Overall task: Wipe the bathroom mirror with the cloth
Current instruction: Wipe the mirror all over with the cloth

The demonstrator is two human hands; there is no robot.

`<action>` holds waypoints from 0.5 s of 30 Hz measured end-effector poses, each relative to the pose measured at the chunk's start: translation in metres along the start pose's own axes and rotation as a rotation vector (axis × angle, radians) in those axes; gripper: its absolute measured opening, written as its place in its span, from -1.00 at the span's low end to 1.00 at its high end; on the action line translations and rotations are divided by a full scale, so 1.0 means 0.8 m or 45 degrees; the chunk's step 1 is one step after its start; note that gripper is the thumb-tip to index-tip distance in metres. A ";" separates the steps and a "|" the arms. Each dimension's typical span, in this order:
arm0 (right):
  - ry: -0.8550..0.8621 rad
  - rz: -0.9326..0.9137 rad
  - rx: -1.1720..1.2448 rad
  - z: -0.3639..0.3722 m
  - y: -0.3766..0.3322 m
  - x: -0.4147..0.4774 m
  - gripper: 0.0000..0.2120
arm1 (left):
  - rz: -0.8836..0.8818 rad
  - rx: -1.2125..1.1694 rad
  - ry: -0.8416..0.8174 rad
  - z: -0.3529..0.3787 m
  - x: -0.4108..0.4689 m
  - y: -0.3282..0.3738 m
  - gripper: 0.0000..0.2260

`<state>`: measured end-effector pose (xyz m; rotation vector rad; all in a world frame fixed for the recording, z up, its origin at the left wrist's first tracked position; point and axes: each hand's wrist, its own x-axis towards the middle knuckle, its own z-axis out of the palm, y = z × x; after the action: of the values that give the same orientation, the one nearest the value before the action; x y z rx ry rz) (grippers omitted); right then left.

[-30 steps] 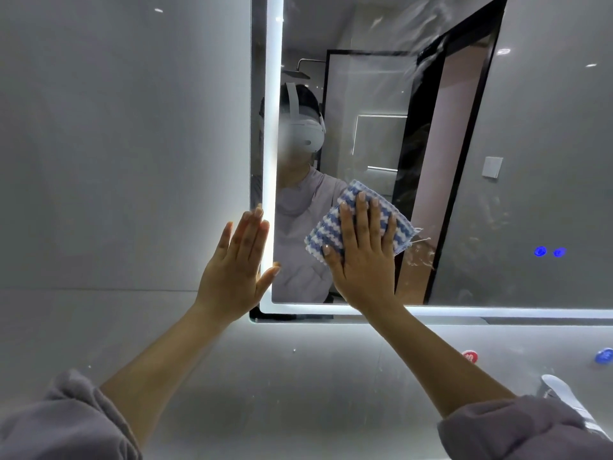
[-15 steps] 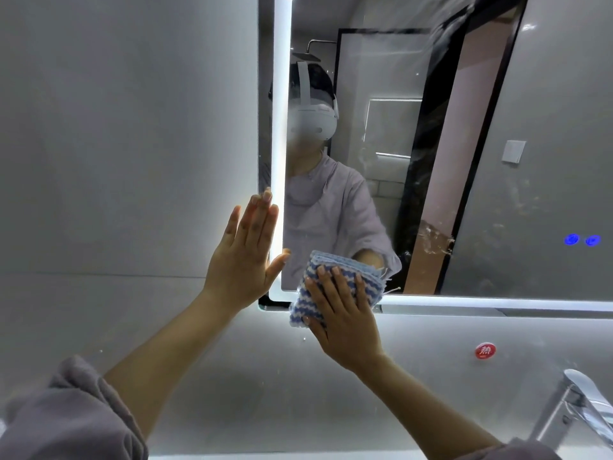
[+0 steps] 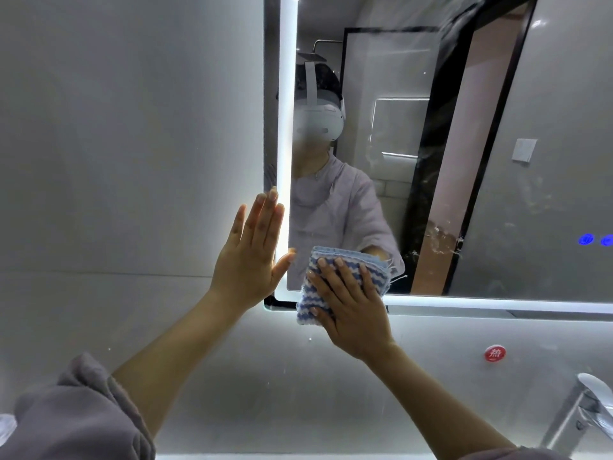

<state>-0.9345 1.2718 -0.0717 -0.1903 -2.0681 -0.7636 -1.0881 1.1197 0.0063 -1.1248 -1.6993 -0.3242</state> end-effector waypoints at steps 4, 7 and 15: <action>-0.009 -0.055 0.006 -0.012 0.019 0.031 -0.45 | -0.010 -0.040 -0.017 -0.001 0.000 0.001 -0.32; 0.005 -0.076 0.016 -0.023 0.033 0.065 -0.43 | -0.009 -0.053 -0.027 -0.004 0.000 0.001 -0.32; 0.095 -0.086 -0.041 -0.067 0.079 0.175 -0.44 | -0.018 -0.018 -0.057 -0.002 0.000 0.001 -0.32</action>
<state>-0.9537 1.2700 0.0899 -0.1086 -2.0014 -0.8335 -1.0865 1.1187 0.0067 -1.1380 -1.7478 -0.3224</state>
